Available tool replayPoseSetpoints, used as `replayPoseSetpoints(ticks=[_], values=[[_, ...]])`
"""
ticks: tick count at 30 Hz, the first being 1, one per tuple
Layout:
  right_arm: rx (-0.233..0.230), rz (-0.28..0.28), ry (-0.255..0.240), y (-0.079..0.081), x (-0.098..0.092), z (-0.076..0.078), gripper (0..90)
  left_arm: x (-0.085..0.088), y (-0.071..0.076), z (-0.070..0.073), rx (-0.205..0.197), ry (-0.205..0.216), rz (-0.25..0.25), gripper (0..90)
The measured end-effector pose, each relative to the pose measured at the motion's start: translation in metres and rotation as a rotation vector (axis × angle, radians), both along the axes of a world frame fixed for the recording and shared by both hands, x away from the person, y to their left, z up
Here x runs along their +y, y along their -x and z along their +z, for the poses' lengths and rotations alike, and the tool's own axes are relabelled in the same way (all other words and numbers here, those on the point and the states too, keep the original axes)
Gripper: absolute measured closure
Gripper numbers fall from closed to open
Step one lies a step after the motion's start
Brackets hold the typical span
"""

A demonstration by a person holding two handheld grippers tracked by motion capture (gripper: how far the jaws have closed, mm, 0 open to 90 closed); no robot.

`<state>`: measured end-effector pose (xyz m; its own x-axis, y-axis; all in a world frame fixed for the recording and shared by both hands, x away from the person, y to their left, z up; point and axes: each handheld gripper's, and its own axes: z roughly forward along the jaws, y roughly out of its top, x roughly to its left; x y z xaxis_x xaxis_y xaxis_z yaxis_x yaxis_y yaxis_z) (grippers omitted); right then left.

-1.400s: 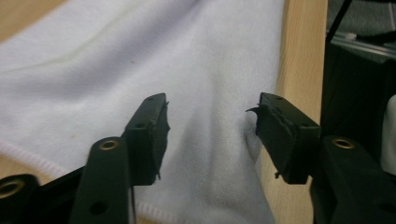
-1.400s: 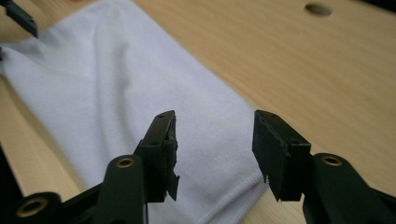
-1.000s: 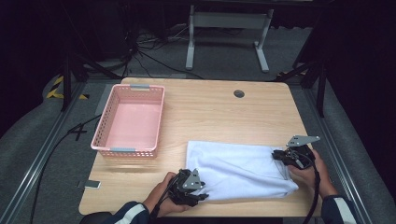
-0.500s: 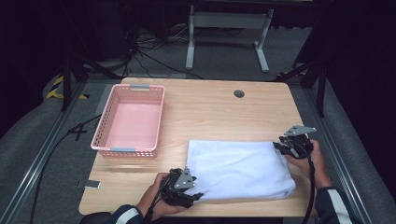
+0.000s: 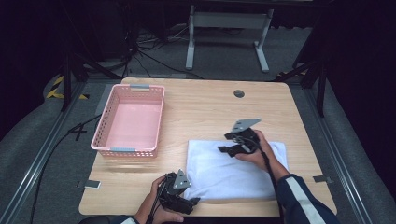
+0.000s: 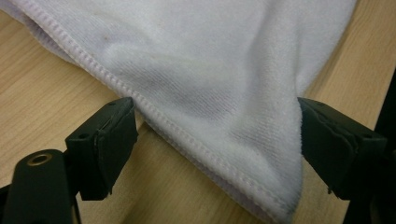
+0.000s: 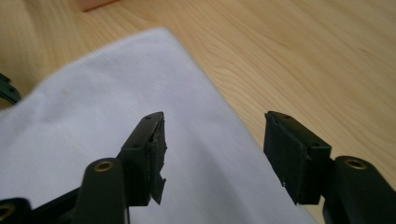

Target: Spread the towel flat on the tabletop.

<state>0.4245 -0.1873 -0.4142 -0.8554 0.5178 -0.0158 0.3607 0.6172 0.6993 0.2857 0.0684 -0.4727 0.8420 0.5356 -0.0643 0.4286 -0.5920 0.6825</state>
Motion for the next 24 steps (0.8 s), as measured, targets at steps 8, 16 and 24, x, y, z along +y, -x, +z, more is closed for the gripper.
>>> replayPoseSetpoints(ticks=[8,16,24], values=[[0.081,0.092,0.08,-0.021,0.07,-0.024,27.1,0.002,-0.003,-0.003,-0.045,-0.002,0.017,15.1],[0.101,0.071,0.121,-0.034,0.089,-0.039,19.2,0.007,-0.01,-0.002,-0.04,-0.003,0.062,16.3],[0.105,0.121,0.175,-0.028,0.088,-0.032,37.1,0.009,-0.012,-0.001,-0.051,-0.001,0.045,26.9]])
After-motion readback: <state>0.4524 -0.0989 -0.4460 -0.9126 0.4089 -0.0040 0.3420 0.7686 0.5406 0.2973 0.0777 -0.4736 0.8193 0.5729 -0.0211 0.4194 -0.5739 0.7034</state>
